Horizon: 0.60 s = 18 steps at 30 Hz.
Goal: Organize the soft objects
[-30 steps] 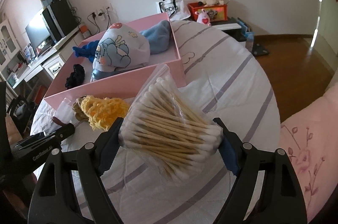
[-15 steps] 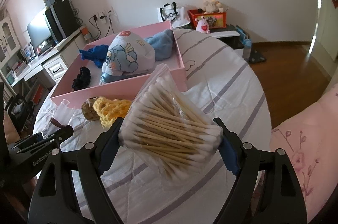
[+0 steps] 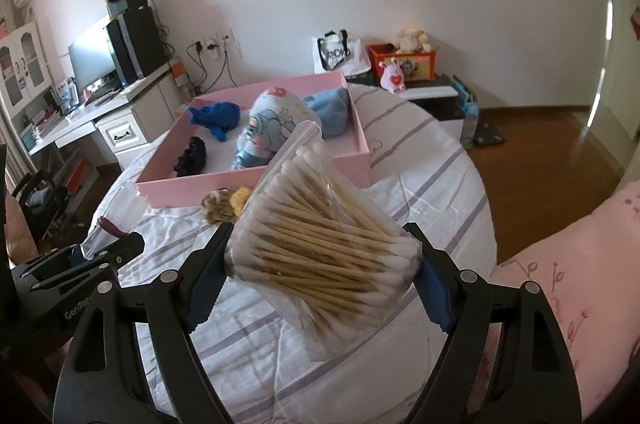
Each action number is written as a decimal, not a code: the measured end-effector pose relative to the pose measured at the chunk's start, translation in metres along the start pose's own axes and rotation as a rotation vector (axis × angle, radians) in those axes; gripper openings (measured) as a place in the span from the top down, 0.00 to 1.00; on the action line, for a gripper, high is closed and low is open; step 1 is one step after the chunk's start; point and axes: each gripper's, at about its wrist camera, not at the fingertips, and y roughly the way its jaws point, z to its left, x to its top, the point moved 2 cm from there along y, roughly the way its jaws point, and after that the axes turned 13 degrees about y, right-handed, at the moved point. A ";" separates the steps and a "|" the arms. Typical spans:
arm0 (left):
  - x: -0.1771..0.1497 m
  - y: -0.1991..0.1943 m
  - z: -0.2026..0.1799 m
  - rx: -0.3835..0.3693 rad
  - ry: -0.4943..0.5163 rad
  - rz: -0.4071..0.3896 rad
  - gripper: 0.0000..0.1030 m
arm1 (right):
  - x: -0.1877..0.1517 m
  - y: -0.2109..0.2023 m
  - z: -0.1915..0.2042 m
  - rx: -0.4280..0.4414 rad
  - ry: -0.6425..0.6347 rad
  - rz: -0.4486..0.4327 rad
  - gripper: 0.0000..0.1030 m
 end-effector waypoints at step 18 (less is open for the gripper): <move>-0.031 -0.128 -0.006 0.034 -0.003 -0.158 0.70 | -0.004 -0.089 0.019 0.049 -0.044 -0.140 0.22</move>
